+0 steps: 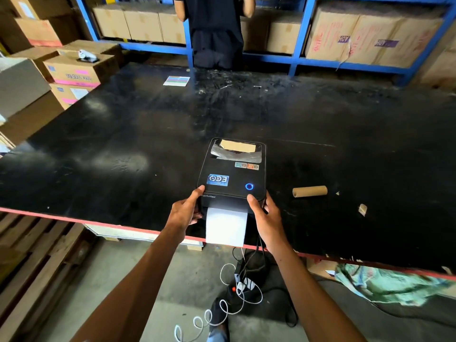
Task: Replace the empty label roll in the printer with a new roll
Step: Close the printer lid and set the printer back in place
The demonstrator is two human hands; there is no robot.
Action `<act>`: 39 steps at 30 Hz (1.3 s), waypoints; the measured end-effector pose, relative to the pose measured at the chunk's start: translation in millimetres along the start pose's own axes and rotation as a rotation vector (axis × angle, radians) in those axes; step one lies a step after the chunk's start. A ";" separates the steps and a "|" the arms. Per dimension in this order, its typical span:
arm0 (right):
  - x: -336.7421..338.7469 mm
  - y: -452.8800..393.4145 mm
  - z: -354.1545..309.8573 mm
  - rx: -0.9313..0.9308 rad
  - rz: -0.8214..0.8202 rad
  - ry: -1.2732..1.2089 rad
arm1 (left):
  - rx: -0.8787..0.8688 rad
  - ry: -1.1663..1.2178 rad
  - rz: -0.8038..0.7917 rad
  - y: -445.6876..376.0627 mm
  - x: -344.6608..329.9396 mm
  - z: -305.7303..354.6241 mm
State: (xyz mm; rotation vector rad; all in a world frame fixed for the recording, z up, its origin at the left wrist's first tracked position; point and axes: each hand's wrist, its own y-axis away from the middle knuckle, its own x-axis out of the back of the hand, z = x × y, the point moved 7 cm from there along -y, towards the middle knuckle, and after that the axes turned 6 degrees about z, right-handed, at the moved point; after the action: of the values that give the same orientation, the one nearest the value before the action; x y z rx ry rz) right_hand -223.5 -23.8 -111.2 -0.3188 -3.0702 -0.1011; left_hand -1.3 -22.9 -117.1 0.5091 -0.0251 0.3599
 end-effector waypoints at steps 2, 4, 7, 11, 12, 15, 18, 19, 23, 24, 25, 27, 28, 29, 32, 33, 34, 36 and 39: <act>0.2 1.0 -1.5 0.001 -0.001 0.004 | -0.008 0.006 0.009 0.3 0.1 0.0; 0.4 1.6 -2.3 -0.002 -0.001 0.013 | -0.013 0.010 0.007 1.0 -0.2 0.4; 0.5 3.1 -3.3 -0.006 -0.001 0.023 | -0.016 0.014 0.009 0.3 0.0 -0.7; -0.1 5.2 -3.1 -0.010 0.010 0.031 | -0.021 0.027 0.013 -0.2 -0.8 -1.3; -0.1 5.7 -2.7 -0.011 0.014 0.026 | -0.019 0.030 0.015 -0.5 -0.7 -1.5; 0.4 6.0 -1.2 -0.013 0.017 0.013 | -0.008 0.037 0.015 -1.6 -0.1 -2.4; 0.5 4.8 -0.3 -0.014 0.020 0.010 | -0.004 0.040 0.010 -1.4 -0.4 -2.4; 0.2 4.2 0.1 -0.012 0.023 0.009 | -0.003 0.038 0.009 -1.5 -0.4 -2.5; 0.7 1.4 2.0 -0.003 0.041 -0.025 | 0.002 0.028 0.014 -3.1 1.9 -4.1; 0.9 1.2 1.3 0.003 0.039 -0.023 | 0.002 0.026 0.009 -3.4 2.0 -4.4; 1.1 1.1 0.9 0.009 0.038 -0.021 | 0.001 0.024 0.003 -3.4 1.9 -4.5; 1.4 1.1 0.7 0.017 0.036 -0.015 | -0.002 0.016 -0.005 -3.5 1.9 -4.5; 1.4 1.0 0.7 0.022 0.037 -0.013 | -0.006 0.012 -0.007 -3.6 1.9 -4.3; 1.4 1.1 1.0 0.023 0.040 -0.015 | -0.010 0.008 -0.008 -3.6 1.9 -4.1; 2.2 1.3 1.7 0.027 0.058 -0.026 | -0.019 0.020 -0.018 -2.0 0.6 -2.8; 3.0 1.4 1.9 0.029 0.068 -0.028 | -0.021 0.026 -0.028 -0.9 -0.1 -2.1; 3.4 1.7 1.7 0.032 0.076 -0.027 | -0.023 0.030 -0.040 -0.2 -1.0 -1.5; 3.4 2.5 1.5 0.035 0.086 -0.016 | -0.021 0.034 -0.058 0.7 -2.2 -1.7; 3.5 2.8 2.7 0.031 0.102 -0.008 | -0.020 0.043 -0.063 1.6 -3.3 -1.1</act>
State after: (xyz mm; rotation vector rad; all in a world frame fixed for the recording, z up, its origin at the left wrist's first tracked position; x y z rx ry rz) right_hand -226.4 -20.2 -113.5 -0.4748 -3.0531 -0.0482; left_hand -5.0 -22.2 -117.7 0.4811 0.0287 0.3090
